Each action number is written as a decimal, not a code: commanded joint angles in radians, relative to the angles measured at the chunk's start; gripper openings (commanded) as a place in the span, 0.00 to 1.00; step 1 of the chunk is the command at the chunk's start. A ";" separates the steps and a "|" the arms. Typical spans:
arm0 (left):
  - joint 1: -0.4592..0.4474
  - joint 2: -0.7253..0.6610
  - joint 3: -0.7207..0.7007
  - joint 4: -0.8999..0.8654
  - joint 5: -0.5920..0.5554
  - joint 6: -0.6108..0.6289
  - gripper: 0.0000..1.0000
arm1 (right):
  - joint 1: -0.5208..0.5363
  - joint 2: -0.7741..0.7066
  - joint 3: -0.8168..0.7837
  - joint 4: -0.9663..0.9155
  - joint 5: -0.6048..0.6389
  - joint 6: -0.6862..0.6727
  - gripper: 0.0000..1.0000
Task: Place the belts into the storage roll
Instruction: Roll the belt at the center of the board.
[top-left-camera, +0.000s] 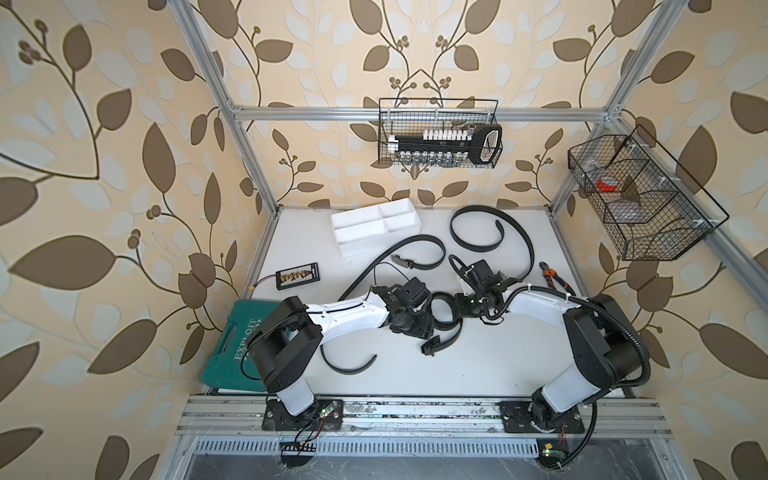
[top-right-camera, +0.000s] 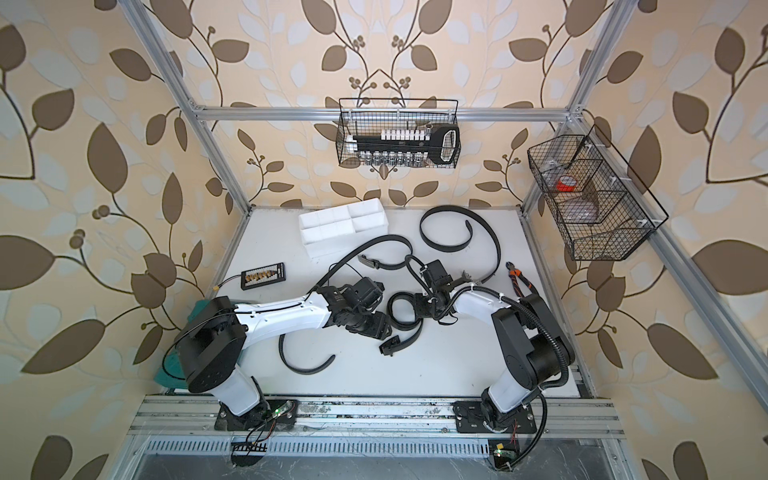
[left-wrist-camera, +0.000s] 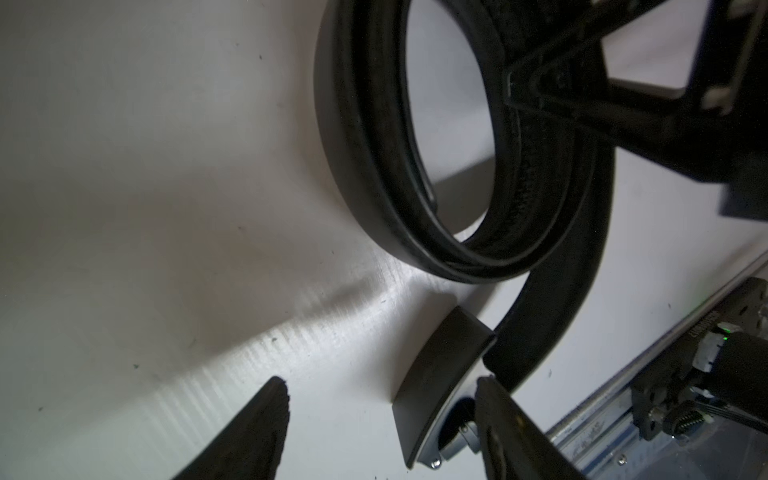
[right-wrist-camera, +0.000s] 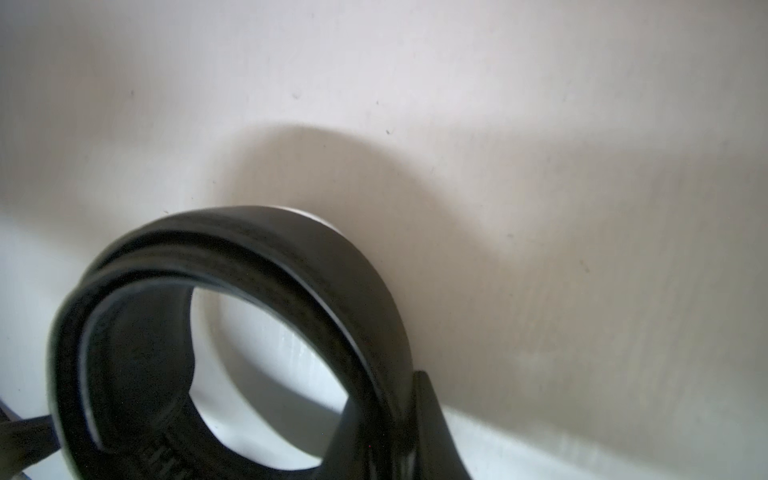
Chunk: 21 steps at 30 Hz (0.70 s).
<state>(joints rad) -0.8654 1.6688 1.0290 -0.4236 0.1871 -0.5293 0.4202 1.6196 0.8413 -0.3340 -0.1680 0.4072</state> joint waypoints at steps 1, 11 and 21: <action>-0.006 0.020 0.040 -0.045 0.003 0.022 0.68 | -0.008 0.002 -0.024 -0.014 -0.014 0.009 0.00; -0.006 0.117 0.131 -0.027 0.073 -0.031 0.69 | -0.008 0.010 -0.033 -0.004 -0.019 0.013 0.00; -0.049 0.176 0.176 -0.062 0.124 0.014 0.64 | -0.010 0.013 -0.031 -0.002 -0.013 0.014 0.00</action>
<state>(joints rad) -0.8867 1.8370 1.1797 -0.4511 0.2832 -0.5461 0.4137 1.6196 0.8356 -0.3256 -0.1837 0.4114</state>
